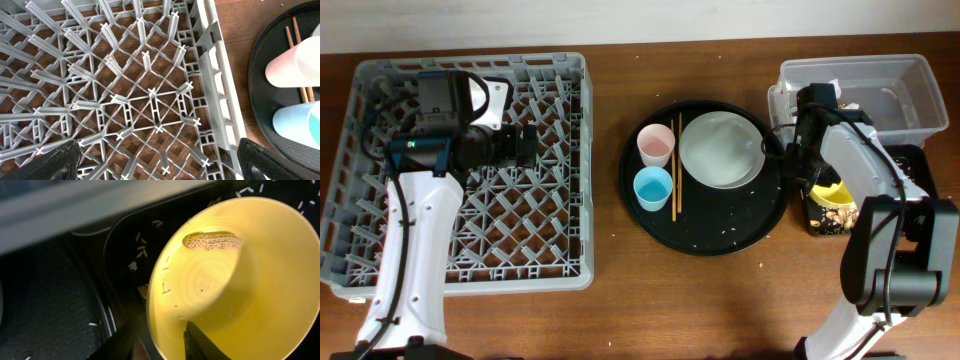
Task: Sort waste into correct bins and load items into the dishwasher rack
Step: 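Tip the yellow bowl over the black tray to empty rice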
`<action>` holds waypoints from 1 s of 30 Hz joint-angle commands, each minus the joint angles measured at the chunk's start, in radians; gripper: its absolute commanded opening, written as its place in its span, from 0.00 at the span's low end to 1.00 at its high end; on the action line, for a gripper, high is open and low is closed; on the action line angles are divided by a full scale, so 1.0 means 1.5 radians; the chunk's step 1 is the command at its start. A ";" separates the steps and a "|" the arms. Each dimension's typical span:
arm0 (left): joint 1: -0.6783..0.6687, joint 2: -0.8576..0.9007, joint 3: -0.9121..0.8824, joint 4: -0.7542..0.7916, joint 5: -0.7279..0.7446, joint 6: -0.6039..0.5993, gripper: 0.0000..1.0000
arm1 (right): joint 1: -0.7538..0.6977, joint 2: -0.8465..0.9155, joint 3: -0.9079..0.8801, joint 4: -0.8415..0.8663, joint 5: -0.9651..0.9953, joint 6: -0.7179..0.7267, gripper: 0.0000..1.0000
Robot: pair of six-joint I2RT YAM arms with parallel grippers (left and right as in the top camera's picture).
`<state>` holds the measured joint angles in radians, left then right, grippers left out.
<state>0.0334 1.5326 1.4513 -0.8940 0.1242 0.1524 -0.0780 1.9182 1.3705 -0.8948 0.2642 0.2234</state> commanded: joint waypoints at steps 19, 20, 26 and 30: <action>0.003 0.004 0.011 -0.001 0.007 -0.001 0.99 | -0.002 -0.050 -0.004 -0.022 -0.065 -0.202 0.52; 0.003 0.004 0.011 -0.001 0.007 -0.001 0.99 | -0.005 -0.049 -0.008 -0.029 -0.065 -0.204 0.51; 0.003 0.004 0.011 -0.001 0.007 -0.001 0.99 | -0.068 -0.049 -0.060 -0.043 -0.117 -0.254 0.45; 0.003 0.004 0.011 -0.001 0.007 -0.001 0.99 | -0.084 -0.049 -0.057 -0.033 -0.182 -0.289 0.44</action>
<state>0.0334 1.5326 1.4513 -0.8940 0.1242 0.1524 -0.2062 1.8641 1.2854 -0.9501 0.0494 -0.1795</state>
